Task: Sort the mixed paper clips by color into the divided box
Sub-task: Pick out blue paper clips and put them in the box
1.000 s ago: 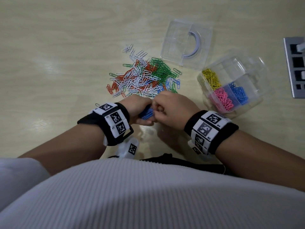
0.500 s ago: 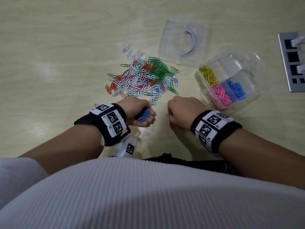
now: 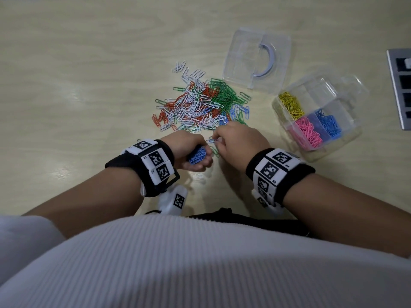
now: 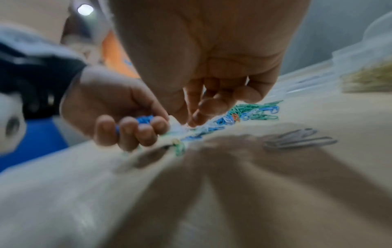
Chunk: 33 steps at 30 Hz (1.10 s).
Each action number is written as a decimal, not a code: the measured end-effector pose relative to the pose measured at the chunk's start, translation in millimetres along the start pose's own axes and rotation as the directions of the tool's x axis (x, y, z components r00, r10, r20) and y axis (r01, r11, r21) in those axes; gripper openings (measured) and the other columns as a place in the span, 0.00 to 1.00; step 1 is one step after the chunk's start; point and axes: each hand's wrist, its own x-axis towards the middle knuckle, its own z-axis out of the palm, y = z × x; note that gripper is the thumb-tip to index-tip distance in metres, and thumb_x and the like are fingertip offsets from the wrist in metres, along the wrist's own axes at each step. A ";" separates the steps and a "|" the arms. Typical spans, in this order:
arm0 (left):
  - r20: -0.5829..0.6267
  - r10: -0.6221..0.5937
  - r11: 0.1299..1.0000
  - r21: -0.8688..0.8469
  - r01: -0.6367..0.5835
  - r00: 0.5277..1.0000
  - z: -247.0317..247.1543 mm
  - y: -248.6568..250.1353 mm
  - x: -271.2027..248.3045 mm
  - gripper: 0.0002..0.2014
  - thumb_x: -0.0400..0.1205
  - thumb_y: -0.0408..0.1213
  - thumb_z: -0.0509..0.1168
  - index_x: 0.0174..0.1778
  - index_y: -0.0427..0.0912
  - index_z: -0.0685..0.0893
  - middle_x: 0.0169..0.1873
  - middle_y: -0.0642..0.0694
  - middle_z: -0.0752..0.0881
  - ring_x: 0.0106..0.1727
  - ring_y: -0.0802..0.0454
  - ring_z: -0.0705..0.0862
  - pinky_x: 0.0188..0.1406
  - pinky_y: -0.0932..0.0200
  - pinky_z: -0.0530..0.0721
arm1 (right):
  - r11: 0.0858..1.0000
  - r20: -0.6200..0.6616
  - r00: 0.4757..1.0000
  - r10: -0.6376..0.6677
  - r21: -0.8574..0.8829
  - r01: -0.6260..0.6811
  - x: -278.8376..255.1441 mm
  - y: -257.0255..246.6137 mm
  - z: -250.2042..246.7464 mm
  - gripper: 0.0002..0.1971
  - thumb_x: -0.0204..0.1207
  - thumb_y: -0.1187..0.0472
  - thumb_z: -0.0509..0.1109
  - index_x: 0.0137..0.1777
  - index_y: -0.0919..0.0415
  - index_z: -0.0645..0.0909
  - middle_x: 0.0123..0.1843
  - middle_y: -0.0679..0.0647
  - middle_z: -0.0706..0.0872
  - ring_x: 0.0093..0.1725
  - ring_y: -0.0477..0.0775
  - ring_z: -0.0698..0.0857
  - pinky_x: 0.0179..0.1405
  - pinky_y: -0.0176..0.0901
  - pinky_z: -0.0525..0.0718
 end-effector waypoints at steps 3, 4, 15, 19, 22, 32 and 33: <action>-0.017 0.012 1.000 0.005 -0.012 1.000 -4.4 -2.2 -1.6 0.13 0.84 0.34 0.54 0.38 0.37 0.80 0.28 0.42 0.83 0.25 0.52 0.83 0.33 0.61 0.85 | 0.978 0.010 0.999 -0.052 -0.201 0.053 1.8 4.1 6.9 0.09 0.81 0.54 0.60 0.57 0.52 0.79 0.56 0.53 0.81 0.55 0.60 0.83 0.49 0.49 0.73; -0.021 0.014 1.000 0.009 -0.014 1.000 -6.0 -2.3 -2.2 0.13 0.84 0.34 0.54 0.38 0.37 0.80 0.28 0.41 0.83 0.25 0.52 0.83 0.32 0.62 0.85 | 0.972 -0.004 0.999 -0.054 -0.231 0.051 1.5 4.4 7.5 0.09 0.81 0.55 0.60 0.56 0.53 0.79 0.55 0.53 0.81 0.54 0.60 0.83 0.48 0.49 0.72; -0.030 0.032 0.999 0.010 -0.032 0.999 -11.2 0.0 -2.6 0.12 0.84 0.32 0.54 0.39 0.35 0.80 0.27 0.39 0.82 0.23 0.51 0.82 0.27 0.64 0.84 | 0.969 0.028 0.998 0.052 -0.242 -0.044 1.3 5.5 -3.0 0.12 0.78 0.52 0.62 0.58 0.55 0.76 0.58 0.53 0.79 0.54 0.59 0.81 0.51 0.48 0.71; -0.030 0.034 0.999 0.031 -0.033 0.999 -7.4 1.2 -0.8 0.12 0.84 0.32 0.54 0.37 0.36 0.80 0.26 0.40 0.83 0.23 0.50 0.82 0.28 0.63 0.84 | 0.969 0.036 0.999 0.019 -0.248 -0.009 6.1 2.1 -0.3 0.11 0.80 0.54 0.61 0.59 0.53 0.78 0.58 0.53 0.79 0.56 0.58 0.82 0.53 0.48 0.72; -0.025 0.030 0.999 0.031 -0.029 0.999 -6.4 2.3 -0.2 0.12 0.83 0.32 0.55 0.37 0.36 0.80 0.27 0.39 0.83 0.24 0.50 0.82 0.27 0.63 0.84 | 0.971 0.017 0.998 0.067 -0.233 -0.061 7.6 0.7 -0.8 0.11 0.80 0.54 0.61 0.60 0.54 0.78 0.60 0.53 0.79 0.58 0.59 0.82 0.55 0.50 0.72; -0.017 0.027 1.000 0.011 -0.027 0.999 -1.1 6.0 4.0 0.12 0.84 0.32 0.55 0.39 0.34 0.80 0.28 0.38 0.82 0.24 0.49 0.83 0.26 0.63 0.83 | 0.956 0.085 0.993 0.079 -0.289 -0.051 7.7 -2.3 -2.1 0.14 0.79 0.53 0.62 0.60 0.59 0.78 0.58 0.57 0.81 0.56 0.61 0.83 0.54 0.50 0.73; -0.018 0.030 1.000 0.006 -0.030 0.999 -0.4 6.6 4.5 0.12 0.84 0.32 0.55 0.39 0.34 0.80 0.28 0.38 0.82 0.24 0.49 0.83 0.24 0.63 0.83 | 0.958 0.101 0.991 0.084 -0.282 -0.053 7.7 -1.1 -3.6 0.15 0.78 0.52 0.63 0.59 0.59 0.79 0.57 0.57 0.81 0.56 0.61 0.83 0.53 0.49 0.73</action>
